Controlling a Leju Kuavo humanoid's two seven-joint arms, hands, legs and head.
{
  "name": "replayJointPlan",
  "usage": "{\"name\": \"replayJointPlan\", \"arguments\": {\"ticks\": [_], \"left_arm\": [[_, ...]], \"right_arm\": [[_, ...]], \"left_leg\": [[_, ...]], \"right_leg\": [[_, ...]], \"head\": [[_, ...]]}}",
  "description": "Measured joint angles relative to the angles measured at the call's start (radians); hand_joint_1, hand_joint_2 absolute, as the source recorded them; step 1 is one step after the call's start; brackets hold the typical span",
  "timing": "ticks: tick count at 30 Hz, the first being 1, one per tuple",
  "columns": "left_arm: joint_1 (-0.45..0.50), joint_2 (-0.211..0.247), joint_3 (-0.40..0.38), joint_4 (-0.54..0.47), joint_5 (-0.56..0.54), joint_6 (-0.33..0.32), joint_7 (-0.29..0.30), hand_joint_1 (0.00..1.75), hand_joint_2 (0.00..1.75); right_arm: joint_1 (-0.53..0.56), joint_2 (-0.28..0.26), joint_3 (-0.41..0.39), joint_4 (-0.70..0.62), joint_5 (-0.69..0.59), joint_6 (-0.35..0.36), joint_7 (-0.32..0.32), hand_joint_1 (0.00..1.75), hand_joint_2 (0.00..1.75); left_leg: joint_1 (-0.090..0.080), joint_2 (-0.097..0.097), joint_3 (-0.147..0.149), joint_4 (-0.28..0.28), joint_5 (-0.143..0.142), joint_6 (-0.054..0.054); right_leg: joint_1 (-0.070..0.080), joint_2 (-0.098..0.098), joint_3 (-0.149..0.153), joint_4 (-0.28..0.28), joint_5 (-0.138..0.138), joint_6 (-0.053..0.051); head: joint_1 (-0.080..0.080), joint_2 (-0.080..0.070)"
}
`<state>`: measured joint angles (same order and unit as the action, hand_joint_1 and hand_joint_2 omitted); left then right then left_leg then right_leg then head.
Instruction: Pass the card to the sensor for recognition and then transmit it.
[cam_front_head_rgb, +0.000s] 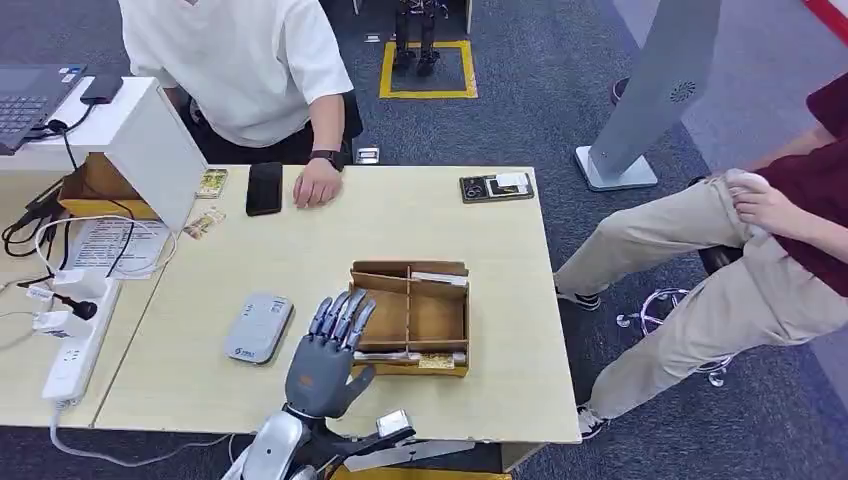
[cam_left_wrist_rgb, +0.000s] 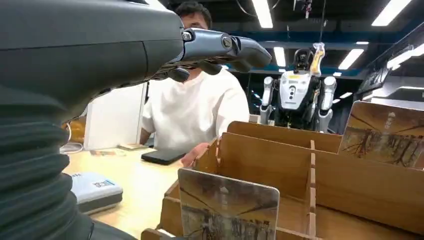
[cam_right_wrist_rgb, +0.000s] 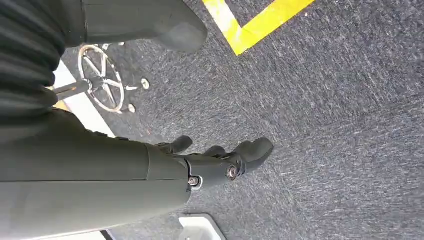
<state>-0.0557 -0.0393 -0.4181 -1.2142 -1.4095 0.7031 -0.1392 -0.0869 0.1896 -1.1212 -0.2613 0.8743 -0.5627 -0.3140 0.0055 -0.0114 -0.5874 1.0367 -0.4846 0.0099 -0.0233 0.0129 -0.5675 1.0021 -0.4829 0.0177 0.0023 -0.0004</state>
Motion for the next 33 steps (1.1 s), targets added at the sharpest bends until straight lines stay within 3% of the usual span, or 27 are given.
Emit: {"name": "replayJointPlan", "arguments": {"ticks": [15,16,17,18,24,33], "left_arm": [[-0.003,0.016,-0.022,0.013,0.018,0.000,-0.010,0.00,1.75],[-0.003,0.016,-0.023,0.013,0.019,0.000,-0.011,0.49,1.75],[-0.003,0.016,-0.023,0.014,0.024,0.000,-0.016,1.47,1.75],[-0.003,0.017,-0.024,0.014,0.032,0.000,-0.023,1.75,1.75],[-0.003,0.023,-0.031,0.014,0.064,0.000,-0.074,1.75,1.75],[-0.015,0.027,-0.042,0.038,0.061,-0.001,-0.062,1.75,1.75]], "right_arm": [[0.000,0.000,0.000,0.000,0.006,0.000,0.000,0.00,1.75],[0.000,0.000,0.000,0.000,0.006,0.000,0.000,0.00,1.75],[0.000,0.000,0.000,0.000,0.006,0.000,0.000,0.00,1.75],[0.000,0.000,0.000,0.000,0.006,0.000,0.000,0.00,1.75],[0.000,0.000,0.000,0.000,0.012,0.000,0.000,0.00,1.75],[-0.001,0.000,0.000,0.000,0.012,0.000,0.000,0.00,1.75]], "left_leg": [[0.000,0.000,0.000,0.000,0.000,0.000],[0.000,0.000,0.000,0.000,0.000,0.000],[0.000,0.000,0.000,0.000,0.000,0.000],[0.000,0.000,0.000,0.000,0.000,0.000],[0.000,0.000,0.000,0.000,0.000,0.000],[0.000,0.000,0.000,0.000,0.000,0.000]], "right_leg": [[0.000,0.000,0.000,0.000,0.000,0.000],[0.000,0.000,0.000,0.000,0.000,0.000],[0.000,0.000,0.000,0.000,0.000,0.000],[0.000,0.000,0.000,0.000,0.000,0.000],[0.000,0.000,0.000,0.000,0.000,0.000],[0.000,0.000,0.000,0.000,0.000,0.000]], "head": [[0.000,0.000],[0.000,0.000],[0.000,0.000],[0.000,0.000],[0.000,0.000],[0.000,0.000]]}}
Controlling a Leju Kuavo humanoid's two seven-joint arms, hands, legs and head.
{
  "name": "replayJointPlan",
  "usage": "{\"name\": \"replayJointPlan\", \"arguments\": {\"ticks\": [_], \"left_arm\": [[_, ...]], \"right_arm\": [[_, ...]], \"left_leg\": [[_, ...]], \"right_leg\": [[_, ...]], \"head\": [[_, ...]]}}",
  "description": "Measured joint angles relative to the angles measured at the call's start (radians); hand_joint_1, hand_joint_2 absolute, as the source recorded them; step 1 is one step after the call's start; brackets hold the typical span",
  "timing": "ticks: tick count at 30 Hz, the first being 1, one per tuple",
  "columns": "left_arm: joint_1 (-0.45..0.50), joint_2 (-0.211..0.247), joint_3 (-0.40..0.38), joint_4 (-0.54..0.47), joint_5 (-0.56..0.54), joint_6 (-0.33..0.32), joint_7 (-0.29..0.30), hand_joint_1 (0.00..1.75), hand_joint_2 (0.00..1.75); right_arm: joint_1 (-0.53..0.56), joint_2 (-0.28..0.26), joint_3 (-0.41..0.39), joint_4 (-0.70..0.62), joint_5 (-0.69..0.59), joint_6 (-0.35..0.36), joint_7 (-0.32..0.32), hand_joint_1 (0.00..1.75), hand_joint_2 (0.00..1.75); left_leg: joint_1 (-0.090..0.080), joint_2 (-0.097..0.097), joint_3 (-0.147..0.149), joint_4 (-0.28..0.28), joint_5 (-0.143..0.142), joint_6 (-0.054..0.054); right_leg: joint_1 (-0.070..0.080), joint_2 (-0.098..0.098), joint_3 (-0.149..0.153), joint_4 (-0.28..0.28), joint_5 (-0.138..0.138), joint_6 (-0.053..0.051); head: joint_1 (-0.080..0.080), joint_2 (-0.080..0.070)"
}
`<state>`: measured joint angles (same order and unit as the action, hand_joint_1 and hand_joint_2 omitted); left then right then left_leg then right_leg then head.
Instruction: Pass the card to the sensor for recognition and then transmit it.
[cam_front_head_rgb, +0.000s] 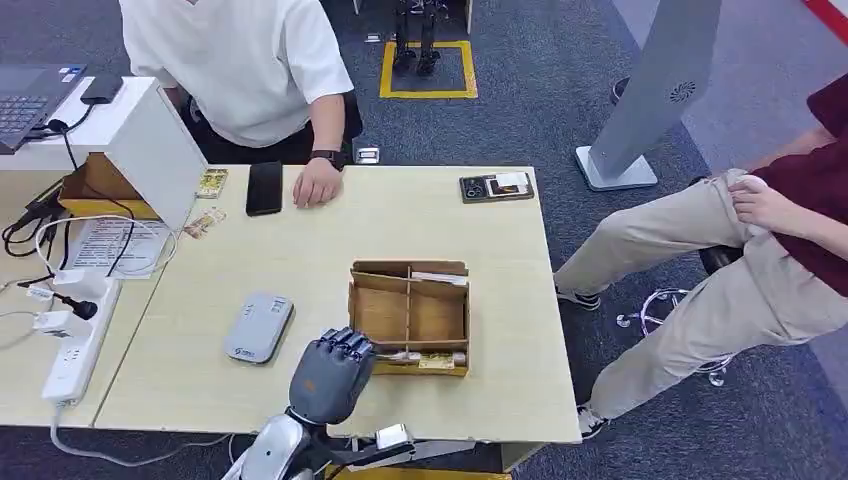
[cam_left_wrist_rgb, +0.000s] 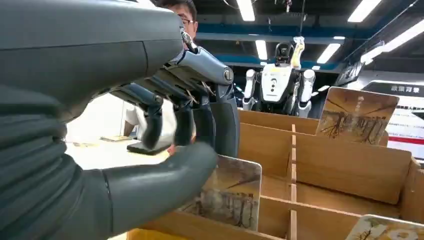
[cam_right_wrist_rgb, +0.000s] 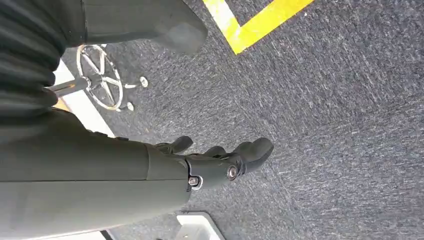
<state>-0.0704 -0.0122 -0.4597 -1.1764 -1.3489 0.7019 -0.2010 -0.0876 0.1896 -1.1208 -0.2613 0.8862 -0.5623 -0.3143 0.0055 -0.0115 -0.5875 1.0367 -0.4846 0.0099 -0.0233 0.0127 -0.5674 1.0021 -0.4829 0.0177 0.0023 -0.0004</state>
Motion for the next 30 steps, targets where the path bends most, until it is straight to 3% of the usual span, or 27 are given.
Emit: {"name": "replayJointPlan", "arguments": {"ticks": [15,16,17,21,26,28,30], "left_arm": [[-0.047,0.024,-0.086,0.063,0.048,-0.021,0.024,1.75,1.75],[-0.047,0.024,-0.086,0.063,0.048,-0.017,0.025,1.40,1.75],[-0.047,0.026,-0.089,0.064,0.050,-0.011,0.027,0.00,1.75],[-0.038,0.027,-0.093,0.051,0.023,0.003,0.032,0.00,1.75],[0.015,0.009,-0.073,-0.021,-0.025,0.003,-0.028,0.00,1.75],[0.045,-0.020,-0.041,-0.071,-0.034,0.003,-0.097,0.00,1.75],[0.072,-0.066,0.018,-0.137,-0.007,0.003,-0.224,0.00,1.75]], "right_arm": [[-0.003,0.000,0.000,0.000,-0.004,0.003,-0.006,0.00,1.75],[-0.003,0.000,0.000,0.000,-0.004,0.003,-0.006,0.00,1.75],[-0.003,0.000,0.000,0.000,-0.005,0.003,-0.006,0.00,1.75],[-0.003,0.000,0.000,0.000,-0.005,0.001,-0.006,0.00,1.75],[-0.002,0.000,0.000,0.000,-0.006,-0.002,-0.006,0.00,1.75],[-0.001,0.000,0.000,0.000,-0.006,-0.004,-0.005,0.00,1.75],[-0.001,0.000,0.000,0.000,-0.006,-0.008,0.000,0.00,1.75]], "left_leg": [[0.000,0.000,0.002,0.000,0.000,0.000],[0.000,0.000,0.002,0.000,0.000,0.000],[0.000,0.000,0.002,0.000,0.000,0.000],[0.000,0.000,0.002,0.000,0.000,0.000],[0.000,0.000,0.002,0.000,0.000,0.000],[0.000,0.000,0.001,0.000,0.000,0.000],[0.000,0.000,0.001,0.000,0.000,0.000]], "right_leg": [[0.000,0.000,0.002,0.000,0.000,0.000],[0.000,0.000,0.002,0.000,0.000,0.000],[0.000,0.000,0.002,0.000,0.000,0.000],[0.000,-0.001,0.003,0.000,0.000,0.000],[0.000,-0.001,0.002,0.000,0.000,0.000],[0.000,-0.001,0.002,0.000,0.000,0.000],[0.000,-0.001,0.002,0.000,0.000,0.000]], "head": [[0.000,0.000],[0.000,0.000],[0.000,0.000],[0.000,0.000],[0.000,0.000],[0.000,0.000],[0.000,0.000]]}}
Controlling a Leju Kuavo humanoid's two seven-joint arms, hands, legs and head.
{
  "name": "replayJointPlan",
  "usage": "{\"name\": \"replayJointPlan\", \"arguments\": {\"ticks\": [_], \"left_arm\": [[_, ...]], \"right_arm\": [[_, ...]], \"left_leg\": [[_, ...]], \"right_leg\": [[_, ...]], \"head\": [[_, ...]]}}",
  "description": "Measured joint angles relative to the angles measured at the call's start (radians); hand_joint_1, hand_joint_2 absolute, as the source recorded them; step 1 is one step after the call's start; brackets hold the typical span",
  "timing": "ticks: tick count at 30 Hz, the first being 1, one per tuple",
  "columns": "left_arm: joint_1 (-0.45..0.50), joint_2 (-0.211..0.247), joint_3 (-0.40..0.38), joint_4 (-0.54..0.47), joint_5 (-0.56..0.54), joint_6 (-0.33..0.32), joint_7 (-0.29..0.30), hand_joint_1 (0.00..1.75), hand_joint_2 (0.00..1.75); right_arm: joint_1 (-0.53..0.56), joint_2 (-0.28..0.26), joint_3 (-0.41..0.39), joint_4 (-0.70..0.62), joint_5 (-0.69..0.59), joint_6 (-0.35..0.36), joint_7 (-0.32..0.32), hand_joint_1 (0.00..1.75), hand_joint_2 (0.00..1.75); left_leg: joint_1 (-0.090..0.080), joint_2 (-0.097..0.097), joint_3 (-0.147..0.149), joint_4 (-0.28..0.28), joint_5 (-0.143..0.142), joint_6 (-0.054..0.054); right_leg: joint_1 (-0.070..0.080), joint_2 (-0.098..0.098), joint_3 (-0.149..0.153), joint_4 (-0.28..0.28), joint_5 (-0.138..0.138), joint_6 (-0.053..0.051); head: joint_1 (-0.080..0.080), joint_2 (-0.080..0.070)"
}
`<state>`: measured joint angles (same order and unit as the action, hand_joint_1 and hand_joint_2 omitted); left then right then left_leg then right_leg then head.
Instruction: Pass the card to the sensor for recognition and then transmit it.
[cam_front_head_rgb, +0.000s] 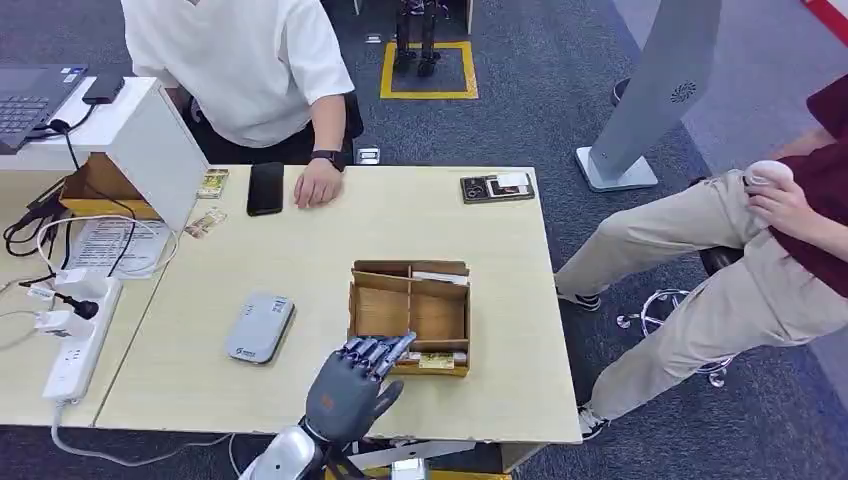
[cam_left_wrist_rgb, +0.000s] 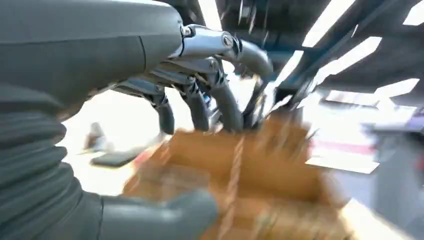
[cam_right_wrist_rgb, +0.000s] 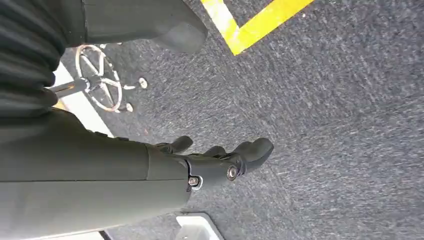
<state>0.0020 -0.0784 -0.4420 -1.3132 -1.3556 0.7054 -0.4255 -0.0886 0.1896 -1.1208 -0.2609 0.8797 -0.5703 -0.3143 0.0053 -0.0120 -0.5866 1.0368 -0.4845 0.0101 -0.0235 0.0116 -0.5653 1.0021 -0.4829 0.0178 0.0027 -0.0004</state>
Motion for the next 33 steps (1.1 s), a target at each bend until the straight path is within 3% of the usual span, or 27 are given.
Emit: {"name": "replayJointPlan", "arguments": {"ticks": [2,4,8,12,33], "left_arm": [[0.028,-0.071,0.101,-0.069,0.056,0.000,-0.176,0.00,1.75],[0.043,-0.143,0.192,-0.124,0.111,0.000,-0.251,0.00,1.75],[0.067,-0.164,0.285,-0.217,0.172,-0.001,-0.267,0.00,1.75],[0.078,-0.170,0.325,-0.252,0.169,-0.001,-0.270,0.00,1.75],[0.083,-0.163,0.349,-0.258,-0.002,-0.003,-0.272,0.00,1.75]], "right_arm": [[0.001,0.000,0.000,0.000,-0.001,-0.007,0.000,0.00,1.75],[0.001,0.000,0.000,0.000,-0.001,-0.012,0.001,0.00,1.75],[0.002,0.000,0.000,0.002,-0.006,-0.016,0.002,0.00,1.75],[0.001,0.000,0.000,0.002,-0.009,-0.016,0.003,0.00,1.75],[0.000,0.000,0.003,0.006,-0.003,-0.006,0.001,0.00,1.75]], "left_leg": [[-0.001,0.000,0.000,0.000,0.000,0.000],[-0.001,0.000,0.000,0.000,0.000,0.000],[0.000,0.001,0.001,0.000,-0.001,0.000],[0.001,0.001,0.001,0.000,0.000,-0.001],[0.000,0.000,0.001,0.000,-0.001,0.000]], "right_leg": [[0.000,0.000,0.000,0.000,0.000,0.000],[0.000,0.000,0.000,0.000,0.000,0.000],[0.000,0.001,-0.001,0.000,0.000,0.000],[0.001,0.001,-0.001,0.000,0.000,0.000],[0.000,0.000,-0.001,0.000,0.000,0.000]], "head": [[0.000,0.000],[0.000,0.000],[-0.002,0.000],[-0.002,0.000],[-0.003,0.000]]}}
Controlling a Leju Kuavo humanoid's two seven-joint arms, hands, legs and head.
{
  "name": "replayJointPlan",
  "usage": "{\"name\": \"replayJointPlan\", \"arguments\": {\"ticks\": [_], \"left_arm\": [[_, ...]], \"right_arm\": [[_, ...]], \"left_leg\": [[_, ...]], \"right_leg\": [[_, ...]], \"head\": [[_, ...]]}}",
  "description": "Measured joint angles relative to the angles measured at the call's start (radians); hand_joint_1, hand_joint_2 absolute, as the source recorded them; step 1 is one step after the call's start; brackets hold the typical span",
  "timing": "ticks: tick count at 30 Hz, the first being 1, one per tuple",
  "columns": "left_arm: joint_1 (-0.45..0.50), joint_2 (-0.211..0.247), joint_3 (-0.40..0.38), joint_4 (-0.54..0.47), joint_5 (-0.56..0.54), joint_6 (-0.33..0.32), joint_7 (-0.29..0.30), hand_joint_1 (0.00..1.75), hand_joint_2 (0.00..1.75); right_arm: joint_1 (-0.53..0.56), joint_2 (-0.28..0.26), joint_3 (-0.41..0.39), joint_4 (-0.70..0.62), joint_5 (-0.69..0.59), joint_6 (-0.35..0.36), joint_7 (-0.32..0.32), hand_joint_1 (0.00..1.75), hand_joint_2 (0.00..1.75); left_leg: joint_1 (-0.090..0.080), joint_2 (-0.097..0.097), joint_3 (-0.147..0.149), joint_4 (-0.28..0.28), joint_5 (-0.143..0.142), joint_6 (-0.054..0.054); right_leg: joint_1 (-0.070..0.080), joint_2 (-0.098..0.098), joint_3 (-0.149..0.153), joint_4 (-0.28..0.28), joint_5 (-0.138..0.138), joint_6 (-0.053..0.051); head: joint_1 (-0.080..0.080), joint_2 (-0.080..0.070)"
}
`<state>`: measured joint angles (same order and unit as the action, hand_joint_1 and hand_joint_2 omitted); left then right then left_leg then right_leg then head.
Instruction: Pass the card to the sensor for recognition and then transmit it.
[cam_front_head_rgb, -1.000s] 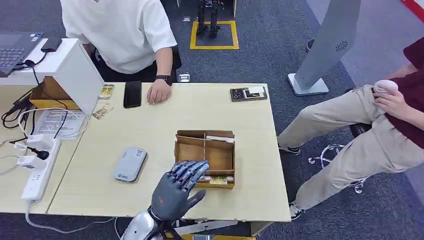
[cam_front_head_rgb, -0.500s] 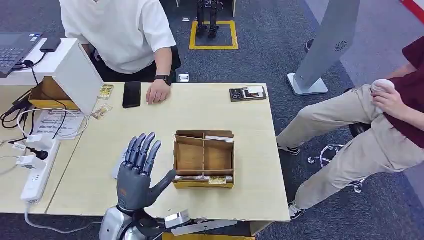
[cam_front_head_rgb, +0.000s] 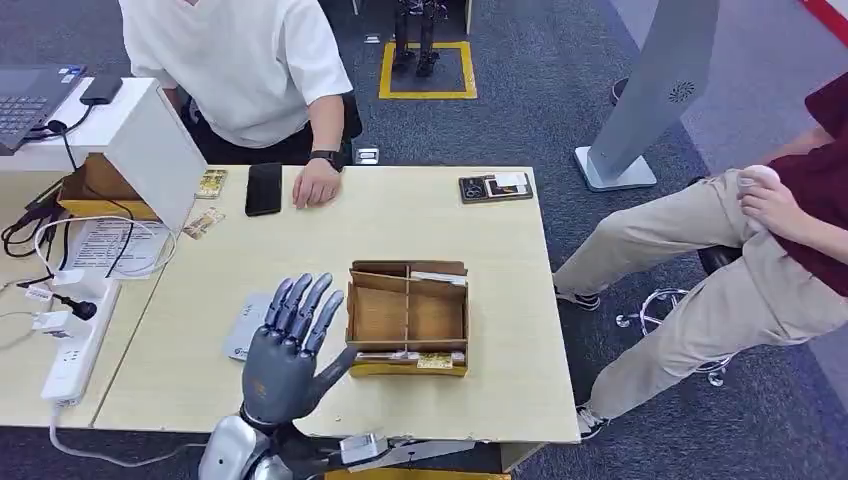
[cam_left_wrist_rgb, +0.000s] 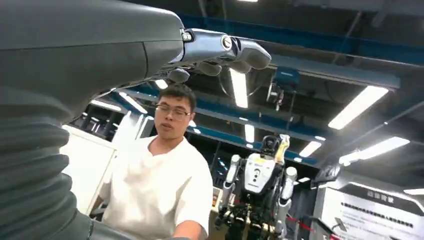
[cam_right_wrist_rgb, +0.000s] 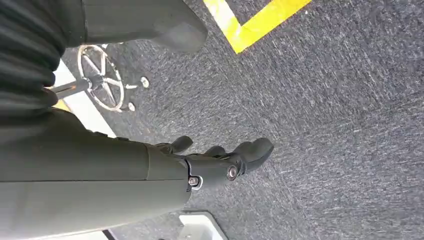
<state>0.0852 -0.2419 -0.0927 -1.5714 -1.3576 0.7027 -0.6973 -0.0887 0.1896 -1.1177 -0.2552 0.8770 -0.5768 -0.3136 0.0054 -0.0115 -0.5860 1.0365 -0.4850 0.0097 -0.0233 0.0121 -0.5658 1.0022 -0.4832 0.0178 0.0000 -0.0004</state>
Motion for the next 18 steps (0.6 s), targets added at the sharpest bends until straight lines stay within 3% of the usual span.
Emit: {"name": "replayJointPlan", "arguments": {"ticks": [8,16,18], "left_arm": [[-0.006,0.005,-0.001,0.082,-0.049,0.000,0.044,0.00,1.75],[-0.039,0.073,-0.094,0.184,-0.073,0.000,0.292,0.00,1.75],[-0.051,0.094,-0.127,0.203,-0.076,0.000,0.332,0.00,1.75]], "right_arm": [[-0.001,0.000,0.000,0.001,0.000,0.002,-0.005,0.00,1.75],[-0.002,0.000,0.002,0.001,-0.006,0.007,0.003,0.00,1.75],[-0.002,0.000,0.002,0.001,-0.008,0.010,0.003,0.00,1.75]], "left_leg": [[0.000,0.000,0.000,0.000,0.000,0.000],[0.000,0.000,0.000,0.000,0.000,0.000],[0.000,0.000,0.000,0.000,0.000,0.000]], "right_leg": [[0.000,0.000,0.000,0.000,0.000,0.000],[0.000,0.000,0.000,0.000,0.000,0.000],[0.000,0.000,0.000,0.000,0.000,0.000]], "head": [[0.000,0.000],[0.000,0.000],[0.000,0.000]]}}
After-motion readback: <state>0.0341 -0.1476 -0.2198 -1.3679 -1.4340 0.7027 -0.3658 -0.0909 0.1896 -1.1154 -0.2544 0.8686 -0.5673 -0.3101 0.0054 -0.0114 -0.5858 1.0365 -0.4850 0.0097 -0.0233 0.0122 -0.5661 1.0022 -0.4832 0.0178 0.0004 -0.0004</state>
